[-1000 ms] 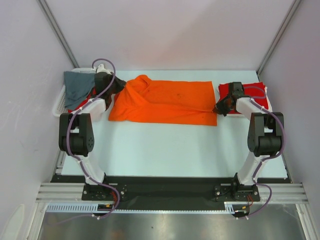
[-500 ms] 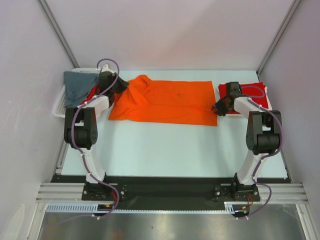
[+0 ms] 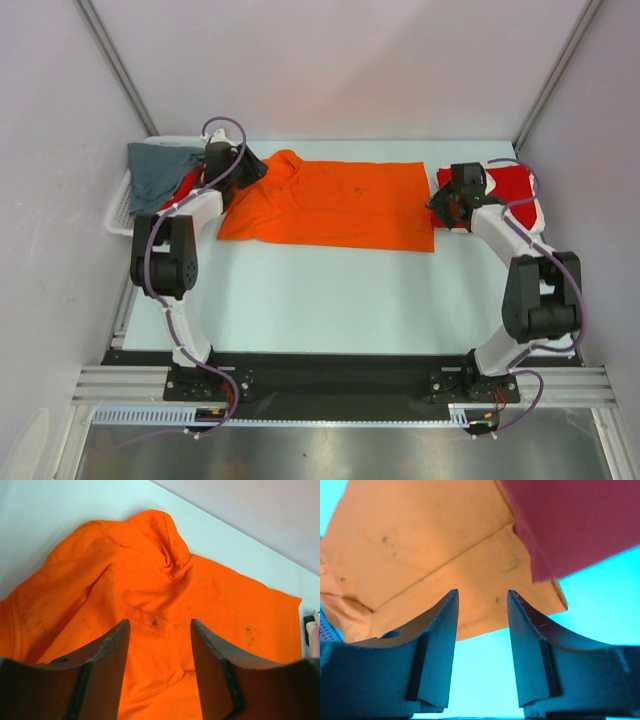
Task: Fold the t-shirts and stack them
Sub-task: Fold the tshirt
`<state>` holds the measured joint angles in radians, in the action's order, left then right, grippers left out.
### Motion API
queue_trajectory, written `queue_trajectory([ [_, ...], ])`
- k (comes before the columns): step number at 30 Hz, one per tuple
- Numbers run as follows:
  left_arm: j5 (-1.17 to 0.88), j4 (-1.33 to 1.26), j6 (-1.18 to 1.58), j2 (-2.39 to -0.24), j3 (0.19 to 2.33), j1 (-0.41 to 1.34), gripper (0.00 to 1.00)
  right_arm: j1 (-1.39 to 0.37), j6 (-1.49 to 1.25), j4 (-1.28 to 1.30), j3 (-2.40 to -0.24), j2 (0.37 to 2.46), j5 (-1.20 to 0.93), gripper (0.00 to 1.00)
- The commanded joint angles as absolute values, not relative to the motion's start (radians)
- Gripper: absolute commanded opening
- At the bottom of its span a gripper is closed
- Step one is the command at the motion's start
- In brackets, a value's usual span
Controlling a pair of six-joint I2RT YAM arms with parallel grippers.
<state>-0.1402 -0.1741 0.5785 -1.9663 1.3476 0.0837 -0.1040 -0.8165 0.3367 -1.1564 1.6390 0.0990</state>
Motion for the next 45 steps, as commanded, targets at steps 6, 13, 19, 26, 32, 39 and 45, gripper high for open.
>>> queue_trajectory([
  [6,-0.003,-0.133,0.537,-1.608,1.142,0.159,0.68,-0.181,-0.845,0.085,-0.841,1.453,0.189,0.45],
  [13,0.138,-0.161,0.61,-1.324,0.87,0.186,0.7,-0.193,-0.977,-0.097,-0.64,1.387,0.282,0.44],
  [19,0.222,-0.173,0.715,-1.129,0.675,0.186,0.68,-0.186,-1.066,-0.092,-0.641,1.436,0.324,0.37],
  [26,0.298,-0.167,0.821,-1.031,0.578,0.184,0.68,-0.183,-1.155,-0.112,-0.64,1.531,0.295,0.36],
  [32,0.365,-0.091,0.874,-0.986,0.572,0.184,0.68,-0.183,-1.178,-0.11,-0.638,1.562,0.328,0.34],
  [39,0.407,-0.173,0.922,-0.969,0.471,0.184,0.68,-0.166,-1.17,-0.092,-0.629,1.559,0.373,0.05],
  [45,0.422,-0.222,0.957,-1.054,0.445,0.184,0.68,-0.16,-1.14,-0.066,-0.588,1.473,0.376,0.02],
])
